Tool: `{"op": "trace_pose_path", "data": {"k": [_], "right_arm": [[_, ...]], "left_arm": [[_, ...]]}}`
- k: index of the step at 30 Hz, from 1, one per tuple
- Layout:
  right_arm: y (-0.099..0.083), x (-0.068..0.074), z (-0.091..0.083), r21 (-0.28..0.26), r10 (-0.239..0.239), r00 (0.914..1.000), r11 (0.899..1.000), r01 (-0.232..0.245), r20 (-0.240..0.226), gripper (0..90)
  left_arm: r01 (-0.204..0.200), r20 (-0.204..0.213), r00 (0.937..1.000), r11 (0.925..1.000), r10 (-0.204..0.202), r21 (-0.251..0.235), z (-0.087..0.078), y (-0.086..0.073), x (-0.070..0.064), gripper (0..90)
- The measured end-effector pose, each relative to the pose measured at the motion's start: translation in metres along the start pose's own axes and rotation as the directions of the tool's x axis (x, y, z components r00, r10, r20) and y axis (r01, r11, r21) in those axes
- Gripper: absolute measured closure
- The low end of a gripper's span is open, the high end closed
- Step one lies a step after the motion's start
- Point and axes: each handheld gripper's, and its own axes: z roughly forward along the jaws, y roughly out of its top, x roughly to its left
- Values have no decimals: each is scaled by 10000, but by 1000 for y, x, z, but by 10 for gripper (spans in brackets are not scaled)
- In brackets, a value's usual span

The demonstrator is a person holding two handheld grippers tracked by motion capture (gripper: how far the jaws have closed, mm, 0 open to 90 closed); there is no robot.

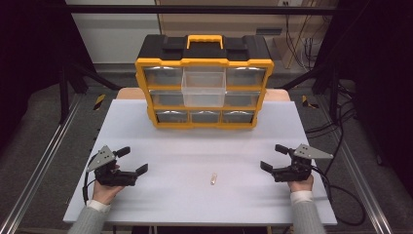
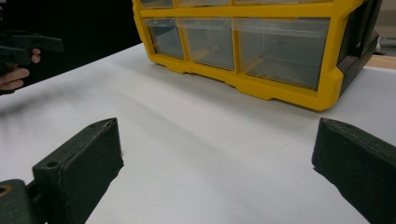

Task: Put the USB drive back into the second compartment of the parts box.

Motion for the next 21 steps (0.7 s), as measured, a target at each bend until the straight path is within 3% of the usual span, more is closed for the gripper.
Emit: {"op": "trace_pose_path", "data": {"k": [21], "right_arm": [[0, 0, -1, 161, -173, 9998, 9997, 174, -80, 21]], "left_arm": [[-169, -124, 9998, 9995, 173, 259, 6, 6, -12, 0]]}}
